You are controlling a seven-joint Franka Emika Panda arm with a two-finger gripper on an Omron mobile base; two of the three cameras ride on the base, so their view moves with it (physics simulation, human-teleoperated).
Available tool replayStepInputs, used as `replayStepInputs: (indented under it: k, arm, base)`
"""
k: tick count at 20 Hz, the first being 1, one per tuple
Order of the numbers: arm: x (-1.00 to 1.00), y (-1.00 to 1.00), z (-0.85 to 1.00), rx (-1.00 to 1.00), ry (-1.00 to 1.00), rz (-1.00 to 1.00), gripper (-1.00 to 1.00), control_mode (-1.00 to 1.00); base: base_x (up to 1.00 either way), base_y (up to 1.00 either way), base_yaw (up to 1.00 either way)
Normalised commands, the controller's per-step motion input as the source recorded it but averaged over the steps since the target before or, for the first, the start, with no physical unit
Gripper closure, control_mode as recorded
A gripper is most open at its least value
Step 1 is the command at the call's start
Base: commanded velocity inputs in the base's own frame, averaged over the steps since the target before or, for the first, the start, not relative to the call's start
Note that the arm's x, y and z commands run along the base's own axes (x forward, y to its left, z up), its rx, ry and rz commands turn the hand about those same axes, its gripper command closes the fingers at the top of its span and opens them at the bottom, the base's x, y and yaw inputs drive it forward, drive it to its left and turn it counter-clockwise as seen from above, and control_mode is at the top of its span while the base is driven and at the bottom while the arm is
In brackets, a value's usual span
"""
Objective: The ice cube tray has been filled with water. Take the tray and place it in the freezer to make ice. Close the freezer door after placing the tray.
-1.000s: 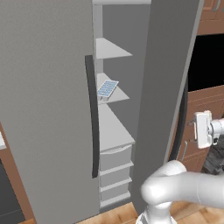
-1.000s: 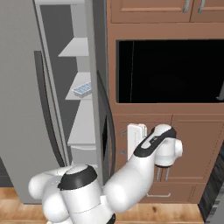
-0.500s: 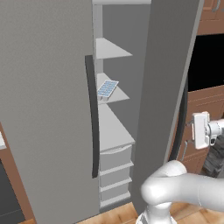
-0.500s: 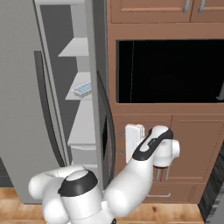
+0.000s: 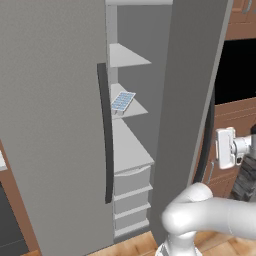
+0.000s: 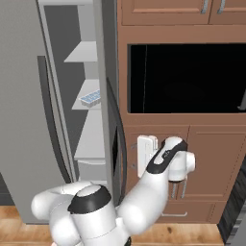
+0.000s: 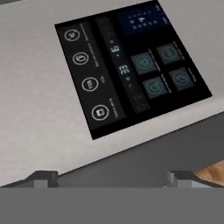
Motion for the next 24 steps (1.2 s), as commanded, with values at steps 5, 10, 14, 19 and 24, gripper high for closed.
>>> replayStepInputs:
  k: [5,10,14,19,24]
  arm:
    - [0.27,-0.02,-0.19,0.00,0.00,0.00,-1.00,-1.00]
    - [0.26,-0.04,-0.21,0.00,0.00,0.00,-1.00,-1.00]
    - [0.11,0.00,-0.17,0.00,0.00,0.00,-1.00,-1.00]
    - [0.00,0.06,-0.10,-0.01,0.00,0.00,-1.00,-1.00]
    - [0.00,0.22,-0.08,-0.02,0.00,0.00,-1.00,-1.00]
  base:
    - [0.00,0.00,0.00]
    - [0.00,0.00,0.00]
    - [0.00,0.00,0.00]
    - [0.00,0.00,0.00]
    - [0.00,0.00,0.00]
